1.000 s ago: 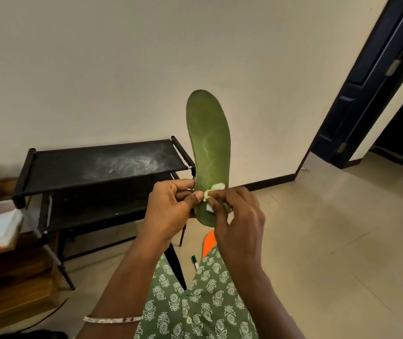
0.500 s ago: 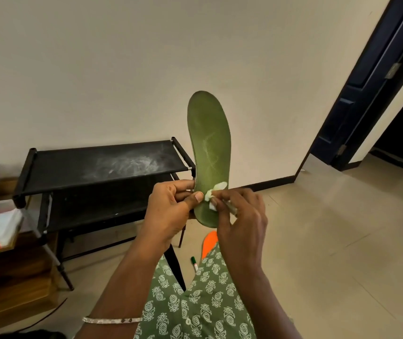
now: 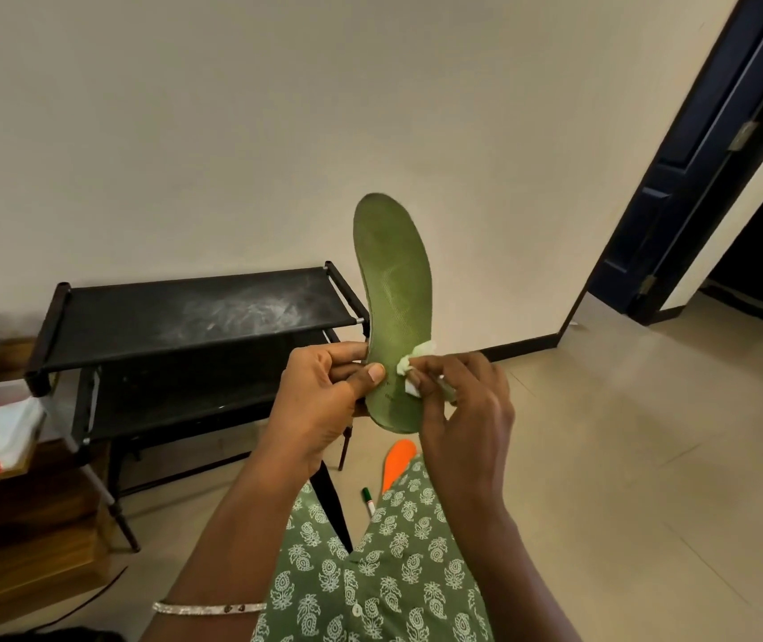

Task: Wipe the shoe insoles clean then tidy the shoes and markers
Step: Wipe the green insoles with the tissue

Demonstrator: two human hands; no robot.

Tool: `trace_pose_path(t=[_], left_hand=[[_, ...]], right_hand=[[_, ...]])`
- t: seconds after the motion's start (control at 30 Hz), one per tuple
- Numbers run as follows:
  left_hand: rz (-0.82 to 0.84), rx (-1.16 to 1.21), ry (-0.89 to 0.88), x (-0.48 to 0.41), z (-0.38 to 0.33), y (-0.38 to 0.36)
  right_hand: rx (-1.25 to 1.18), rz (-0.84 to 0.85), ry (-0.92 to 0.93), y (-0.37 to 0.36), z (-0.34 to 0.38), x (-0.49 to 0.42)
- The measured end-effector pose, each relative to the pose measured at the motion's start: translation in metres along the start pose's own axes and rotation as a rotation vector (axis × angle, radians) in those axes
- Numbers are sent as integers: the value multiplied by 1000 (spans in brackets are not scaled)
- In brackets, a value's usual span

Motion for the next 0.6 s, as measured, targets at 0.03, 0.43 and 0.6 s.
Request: trace_pose_path(t=[0.03, 0.43, 0.6], left_hand=[[-8, -1, 3, 0, 0, 1], [110, 2, -16, 2, -4, -9], [152, -6, 3, 2, -1, -9]], right_hand=[[-1, 9, 10, -1, 2, 8], [-102, 92, -72, 4, -11, -30], [-190, 93, -150, 3, -19, -21]])
Point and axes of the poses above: each hand's wrist, its own x-axis away from the middle knuckle, its own y-axis out of the back of the hand, z = x × y, the point moved 8 cm from there along -x, towards the middle knuckle, and after that the axes turned 15 degrees about -y, right-handed, at the moved point
